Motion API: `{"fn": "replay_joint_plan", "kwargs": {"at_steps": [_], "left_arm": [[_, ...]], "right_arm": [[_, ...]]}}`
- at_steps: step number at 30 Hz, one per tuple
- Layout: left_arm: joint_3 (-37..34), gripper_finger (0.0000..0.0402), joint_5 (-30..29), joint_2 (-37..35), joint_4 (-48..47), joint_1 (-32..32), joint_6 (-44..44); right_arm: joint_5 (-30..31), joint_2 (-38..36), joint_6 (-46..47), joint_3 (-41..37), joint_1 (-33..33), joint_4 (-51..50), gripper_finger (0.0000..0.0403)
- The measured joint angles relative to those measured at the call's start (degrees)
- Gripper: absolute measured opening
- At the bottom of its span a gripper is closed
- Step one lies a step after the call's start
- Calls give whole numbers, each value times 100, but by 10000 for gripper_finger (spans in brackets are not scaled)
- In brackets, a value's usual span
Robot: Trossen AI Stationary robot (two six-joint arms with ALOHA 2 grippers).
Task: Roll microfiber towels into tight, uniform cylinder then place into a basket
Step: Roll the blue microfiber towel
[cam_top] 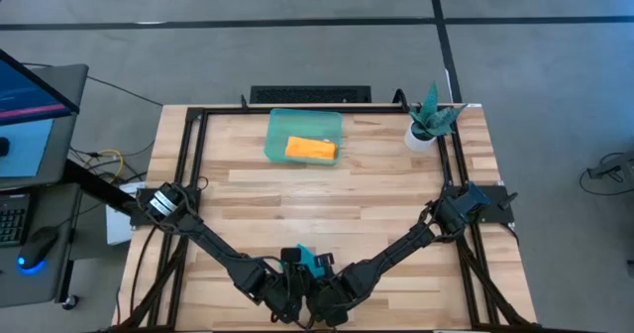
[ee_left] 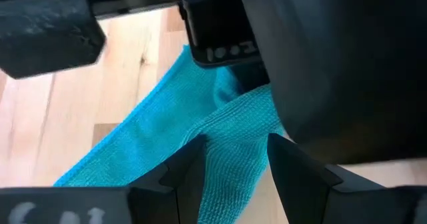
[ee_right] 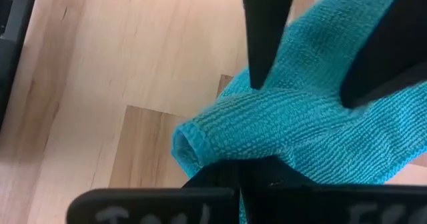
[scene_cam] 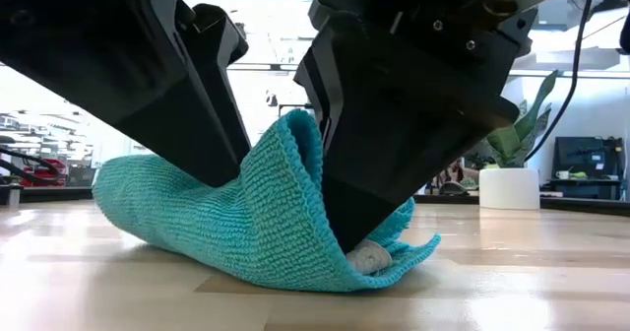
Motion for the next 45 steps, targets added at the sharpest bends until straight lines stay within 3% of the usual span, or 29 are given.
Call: {"fn": "replay_joint_plan", "kwargs": {"at_steps": [13,26,32,45], "left_arm": [[-9,155,375,-7,-446,201,166],[-273,155,344,-14,-79,282,166],[-614,155,373,-37,586,314,37],[-645,155,628,-39,754,314,-1]], "right_arm": [[15,2,3,-2,67,-28,22],[-25,0,3,-2,73,-85,24],[-53,0,-6,0,76,-85,26],[-2,0,-5,-2,76,-78,32]]}}
